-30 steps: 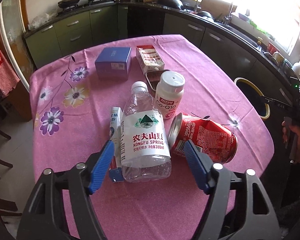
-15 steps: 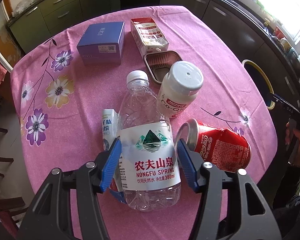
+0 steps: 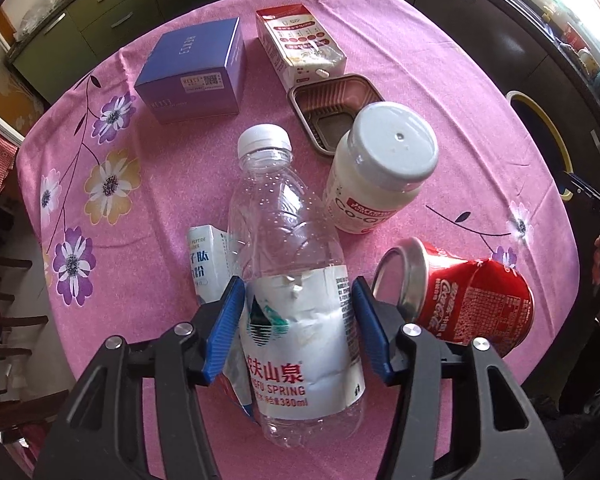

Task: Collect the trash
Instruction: 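Grasp the clear water bottle with the left gripper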

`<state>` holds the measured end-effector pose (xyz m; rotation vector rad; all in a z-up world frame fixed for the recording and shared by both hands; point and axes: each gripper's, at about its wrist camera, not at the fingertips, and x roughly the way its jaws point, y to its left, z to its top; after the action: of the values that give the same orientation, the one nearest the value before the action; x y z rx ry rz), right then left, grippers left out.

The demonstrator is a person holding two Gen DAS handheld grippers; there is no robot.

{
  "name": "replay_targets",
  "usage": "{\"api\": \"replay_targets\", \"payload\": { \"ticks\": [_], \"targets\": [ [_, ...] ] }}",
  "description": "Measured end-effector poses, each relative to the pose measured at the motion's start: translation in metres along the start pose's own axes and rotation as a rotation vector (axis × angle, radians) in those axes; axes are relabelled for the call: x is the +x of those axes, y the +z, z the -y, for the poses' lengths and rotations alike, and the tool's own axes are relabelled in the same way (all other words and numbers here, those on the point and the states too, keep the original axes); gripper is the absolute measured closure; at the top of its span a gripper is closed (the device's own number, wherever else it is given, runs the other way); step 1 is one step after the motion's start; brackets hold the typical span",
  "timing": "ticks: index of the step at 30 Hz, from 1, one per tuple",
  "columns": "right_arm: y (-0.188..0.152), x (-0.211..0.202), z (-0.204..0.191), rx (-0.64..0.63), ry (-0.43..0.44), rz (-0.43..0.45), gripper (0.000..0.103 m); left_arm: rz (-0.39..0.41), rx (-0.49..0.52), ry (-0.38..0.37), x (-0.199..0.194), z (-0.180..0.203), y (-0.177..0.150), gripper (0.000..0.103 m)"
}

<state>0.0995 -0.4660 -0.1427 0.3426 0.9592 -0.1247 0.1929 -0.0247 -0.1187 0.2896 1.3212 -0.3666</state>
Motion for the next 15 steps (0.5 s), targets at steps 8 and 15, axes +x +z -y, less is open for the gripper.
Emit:
{"api": "replay_targets", "payload": {
  "ticks": [8, 15],
  "targets": [
    [0.000, -0.003, 0.001, 0.003, 0.000, 0.007, 0.022, -0.044, 0.002, 0.011, 0.022, -0.001, 0.000, 0.049],
    [0.000, -0.001, 0.000, 0.003, 0.006, 0.001, 0.022, -0.035, 0.006, 0.012, 0.026, 0.001, -0.002, 0.051]
  ]
}}
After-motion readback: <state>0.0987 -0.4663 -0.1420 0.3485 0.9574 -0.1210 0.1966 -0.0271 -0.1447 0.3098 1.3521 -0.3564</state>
